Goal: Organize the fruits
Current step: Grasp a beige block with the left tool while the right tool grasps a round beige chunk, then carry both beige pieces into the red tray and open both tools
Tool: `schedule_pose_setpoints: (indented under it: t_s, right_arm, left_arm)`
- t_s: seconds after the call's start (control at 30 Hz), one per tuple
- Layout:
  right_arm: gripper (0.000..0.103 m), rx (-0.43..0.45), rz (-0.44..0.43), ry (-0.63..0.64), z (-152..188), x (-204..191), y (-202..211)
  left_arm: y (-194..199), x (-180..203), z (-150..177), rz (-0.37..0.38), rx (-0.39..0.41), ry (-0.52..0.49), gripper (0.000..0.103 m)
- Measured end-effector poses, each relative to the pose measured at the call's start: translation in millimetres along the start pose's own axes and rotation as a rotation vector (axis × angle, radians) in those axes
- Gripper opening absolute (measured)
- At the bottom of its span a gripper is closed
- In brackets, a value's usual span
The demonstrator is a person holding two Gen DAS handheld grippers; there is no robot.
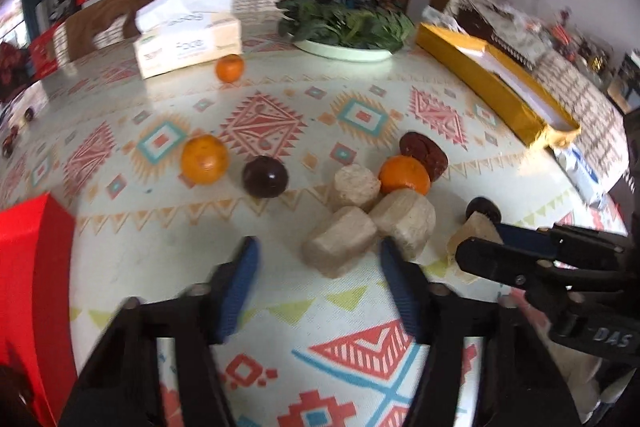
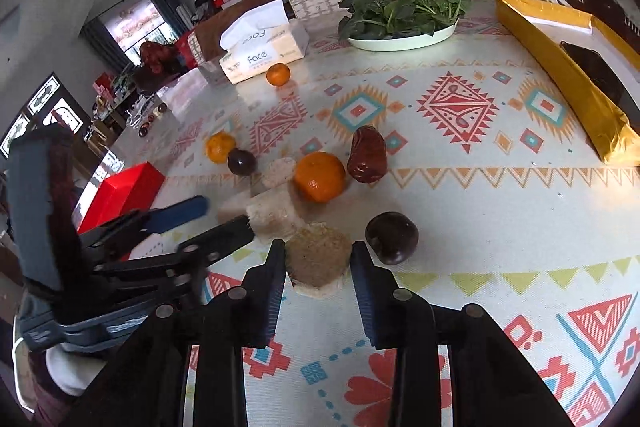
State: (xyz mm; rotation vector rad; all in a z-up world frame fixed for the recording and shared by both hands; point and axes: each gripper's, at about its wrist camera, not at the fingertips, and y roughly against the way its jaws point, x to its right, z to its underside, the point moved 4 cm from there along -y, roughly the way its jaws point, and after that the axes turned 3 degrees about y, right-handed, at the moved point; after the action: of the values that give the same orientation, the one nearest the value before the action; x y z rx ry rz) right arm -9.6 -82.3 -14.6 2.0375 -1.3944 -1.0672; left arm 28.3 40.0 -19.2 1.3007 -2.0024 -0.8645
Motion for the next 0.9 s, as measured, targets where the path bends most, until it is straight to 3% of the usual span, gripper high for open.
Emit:
schedule_pose_setpoints:
  t_s: [0.03,0.33,0.4,0.5,0.7,0.9]
  right_arm:
    - [0.036,-0.003,-0.003,-0.002,0,0,-1]
    - [0.036,-0.025,-0.011,-0.02,0,2,-6]
    - [0.036,-0.025,-0.012,-0.023,0,2,-6]
    - [0.036,-0.027,-0.037,-0.032,0,2,-7]
    - [0.036,-0.001,-0.125,-0.053,-3,1,-3]
    - [0.036,0.018,-0.143,-0.042,-3,-3,-1]
  left_arm:
    - [-3,2,0,0.011,-0.009,-0.011,0.038]
    - [-9,5,-4,-0.006,0.007,-0.02,0.041]
    - [-8,6,-5,-0.025,0.004,-0.02,0.034]
    - [-2,1,-3,-0.026,0.014,0.027,0.034]
    - [50,-23,15,-0.013,0.1,0.185,0.034]
    - [113,-60,41,-0.018,0.186,0.303,0.034]
